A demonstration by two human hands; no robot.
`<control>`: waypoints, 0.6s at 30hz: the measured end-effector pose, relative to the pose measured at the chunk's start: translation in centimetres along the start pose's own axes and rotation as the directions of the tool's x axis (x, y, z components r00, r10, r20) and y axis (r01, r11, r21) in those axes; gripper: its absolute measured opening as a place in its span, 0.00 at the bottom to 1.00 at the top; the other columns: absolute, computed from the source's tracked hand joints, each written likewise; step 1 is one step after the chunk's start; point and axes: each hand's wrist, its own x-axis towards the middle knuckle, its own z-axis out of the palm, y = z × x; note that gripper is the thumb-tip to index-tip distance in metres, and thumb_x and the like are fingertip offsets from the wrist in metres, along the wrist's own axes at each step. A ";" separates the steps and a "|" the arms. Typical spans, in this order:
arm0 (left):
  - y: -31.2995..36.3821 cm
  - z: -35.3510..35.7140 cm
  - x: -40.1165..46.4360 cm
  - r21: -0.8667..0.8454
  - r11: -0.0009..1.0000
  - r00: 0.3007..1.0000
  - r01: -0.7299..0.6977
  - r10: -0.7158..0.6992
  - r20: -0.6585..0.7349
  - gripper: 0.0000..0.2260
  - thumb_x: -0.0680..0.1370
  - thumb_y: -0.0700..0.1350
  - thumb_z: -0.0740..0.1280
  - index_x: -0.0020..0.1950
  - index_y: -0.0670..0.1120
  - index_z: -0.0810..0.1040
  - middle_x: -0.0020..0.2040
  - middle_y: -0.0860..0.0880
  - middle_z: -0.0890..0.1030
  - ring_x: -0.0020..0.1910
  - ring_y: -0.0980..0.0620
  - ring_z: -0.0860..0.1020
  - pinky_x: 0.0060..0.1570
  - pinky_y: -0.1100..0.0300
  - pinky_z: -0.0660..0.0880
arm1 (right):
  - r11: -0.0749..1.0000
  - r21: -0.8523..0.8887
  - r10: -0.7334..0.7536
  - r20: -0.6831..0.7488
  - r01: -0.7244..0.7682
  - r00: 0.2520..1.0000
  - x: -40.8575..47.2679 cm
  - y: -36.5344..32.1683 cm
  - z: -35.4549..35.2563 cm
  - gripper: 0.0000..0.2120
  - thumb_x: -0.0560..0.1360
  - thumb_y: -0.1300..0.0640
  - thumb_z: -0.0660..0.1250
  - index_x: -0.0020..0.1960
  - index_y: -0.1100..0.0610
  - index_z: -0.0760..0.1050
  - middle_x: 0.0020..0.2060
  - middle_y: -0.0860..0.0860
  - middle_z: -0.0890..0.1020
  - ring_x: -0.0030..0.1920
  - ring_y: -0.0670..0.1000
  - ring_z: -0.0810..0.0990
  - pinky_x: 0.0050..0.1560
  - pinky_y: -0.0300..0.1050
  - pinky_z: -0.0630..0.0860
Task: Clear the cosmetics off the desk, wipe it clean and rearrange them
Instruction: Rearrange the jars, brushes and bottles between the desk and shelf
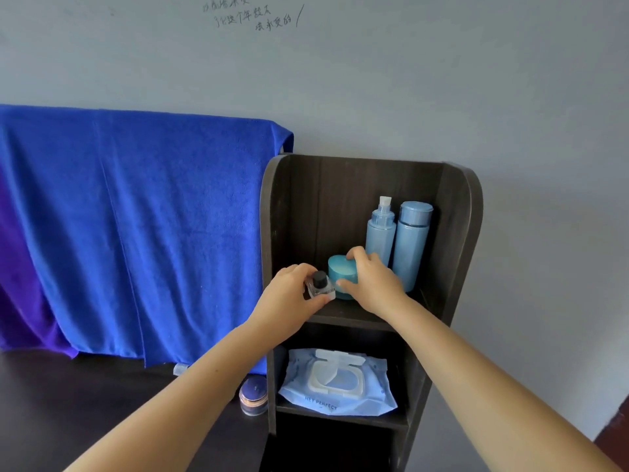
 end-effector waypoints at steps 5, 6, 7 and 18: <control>-0.6 -2.2 -3.0 -0.172 0.982 0.995 0.080 -0.089 -0.041 0.11 0.71 0.49 0.71 0.52 0.51 0.76 0.41 0.55 0.76 0.41 0.56 0.74 0.40 0.71 0.70 | 0.999 0.019 0.040 0.023 -0.041 0.999 0.1 0.3 0.5 0.29 0.75 0.44 0.63 0.72 0.51 0.56 0.62 0.56 0.71 0.56 0.57 0.75 0.51 0.50 0.73; -0.8 -2.4 -3.6 -0.186 0.977 0.992 0.105 -0.116 -0.049 0.10 0.71 0.49 0.72 0.51 0.52 0.76 0.41 0.55 0.76 0.42 0.56 0.75 0.40 0.71 0.70 | 0.999 0.015 0.048 0.032 -0.048 0.998 0.1 0.4 0.7 0.31 0.75 0.43 0.63 0.72 0.50 0.56 0.62 0.56 0.72 0.57 0.57 0.75 0.51 0.51 0.73; -1.0 -2.7 -4.0 -0.195 0.972 0.989 0.127 -0.140 -0.055 0.10 0.71 0.49 0.72 0.50 0.53 0.76 0.40 0.56 0.76 0.42 0.56 0.75 0.41 0.73 0.69 | 0.998 0.020 0.053 0.030 -0.054 0.998 0.1 0.4 0.9 0.31 0.74 0.41 0.63 0.72 0.50 0.57 0.62 0.55 0.73 0.58 0.57 0.74 0.52 0.52 0.73; -4.4 -4.3 -7.2 -0.236 0.957 0.980 0.170 -0.190 -0.065 0.10 0.70 0.49 0.73 0.46 0.59 0.74 0.40 0.58 0.77 0.41 0.66 0.74 0.42 0.76 0.67 | 0.914 0.391 -0.034 -0.202 0.113 0.979 -5.6 -1.5 -0.4 0.28 0.71 0.48 0.70 0.68 0.50 0.66 0.63 0.48 0.75 0.60 0.50 0.74 0.57 0.45 0.73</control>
